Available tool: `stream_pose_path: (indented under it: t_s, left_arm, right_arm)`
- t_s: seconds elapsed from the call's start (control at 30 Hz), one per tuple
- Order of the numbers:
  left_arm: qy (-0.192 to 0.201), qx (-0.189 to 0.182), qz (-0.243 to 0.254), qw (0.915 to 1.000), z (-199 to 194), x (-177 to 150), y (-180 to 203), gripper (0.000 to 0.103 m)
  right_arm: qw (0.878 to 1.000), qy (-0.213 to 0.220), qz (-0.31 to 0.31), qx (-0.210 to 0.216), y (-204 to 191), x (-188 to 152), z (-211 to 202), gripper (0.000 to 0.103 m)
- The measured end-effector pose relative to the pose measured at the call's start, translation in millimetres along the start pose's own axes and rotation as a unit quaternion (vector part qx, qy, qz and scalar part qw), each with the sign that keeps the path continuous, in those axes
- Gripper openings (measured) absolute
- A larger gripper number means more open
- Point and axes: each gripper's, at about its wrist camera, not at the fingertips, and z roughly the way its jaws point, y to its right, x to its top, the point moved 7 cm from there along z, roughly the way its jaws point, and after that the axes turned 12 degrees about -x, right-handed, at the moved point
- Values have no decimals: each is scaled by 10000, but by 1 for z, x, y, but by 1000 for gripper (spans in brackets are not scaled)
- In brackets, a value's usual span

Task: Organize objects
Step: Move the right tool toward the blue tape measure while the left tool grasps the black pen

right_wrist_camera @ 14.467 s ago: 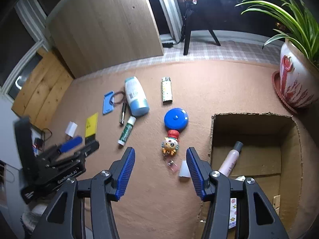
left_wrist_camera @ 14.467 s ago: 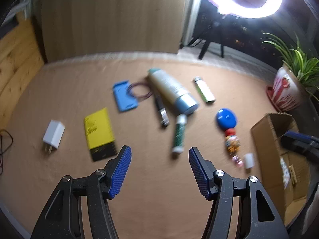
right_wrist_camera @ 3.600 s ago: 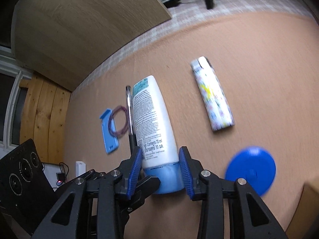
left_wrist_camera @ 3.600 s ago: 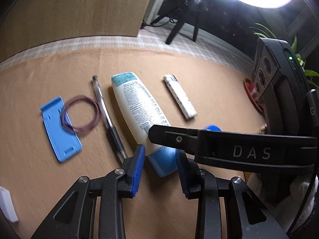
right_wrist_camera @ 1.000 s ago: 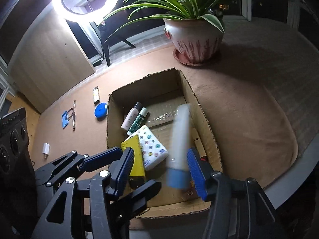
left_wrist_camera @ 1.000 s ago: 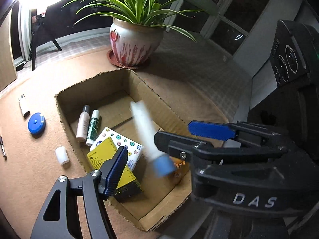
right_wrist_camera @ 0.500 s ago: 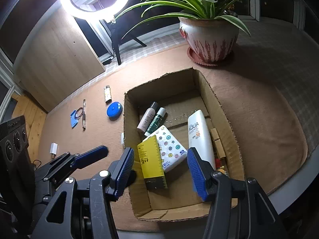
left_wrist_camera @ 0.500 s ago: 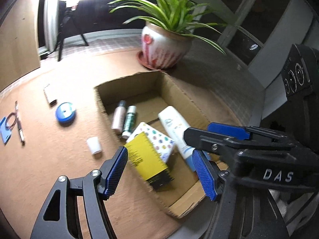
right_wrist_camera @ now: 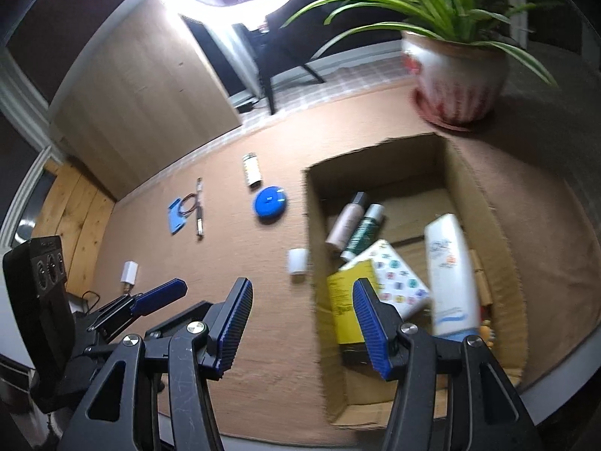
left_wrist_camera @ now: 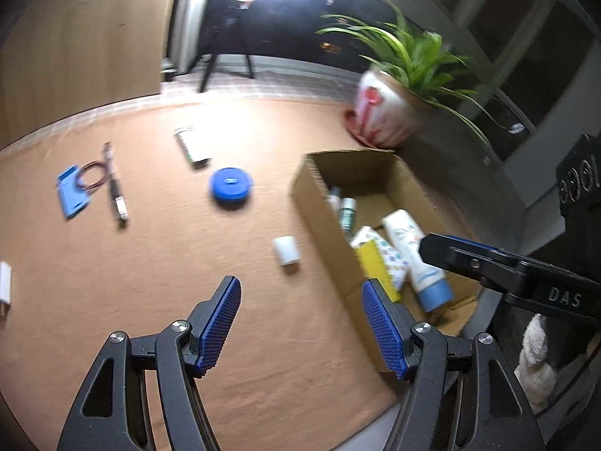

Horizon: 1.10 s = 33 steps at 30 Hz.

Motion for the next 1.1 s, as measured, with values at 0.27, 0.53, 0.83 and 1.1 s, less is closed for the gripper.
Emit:
stream_pose_path:
  t_s: [0.27, 0.53, 0.83, 1.1]
  left_arm:
    - [104, 497, -511, 9974, -24, 2, -71, 70]
    - [17, 840, -987, 9916, -15, 30, -144, 54]
    - [-198, 958, -1239, 9875, 20, 63, -186, 48]
    - [-350, 1168, -1395, 9827, 40, 68, -210, 46]
  right_arm:
    - [9996, -106, -188, 208, -37, -2, 12, 52]
    - [9973, -242, -545, 437, -75, 15, 32, 52]
    - [9929, -737, -931, 34, -113, 73, 118, 52]
    - [9871, -1137, -1014, -492, -115, 100, 177, 52]
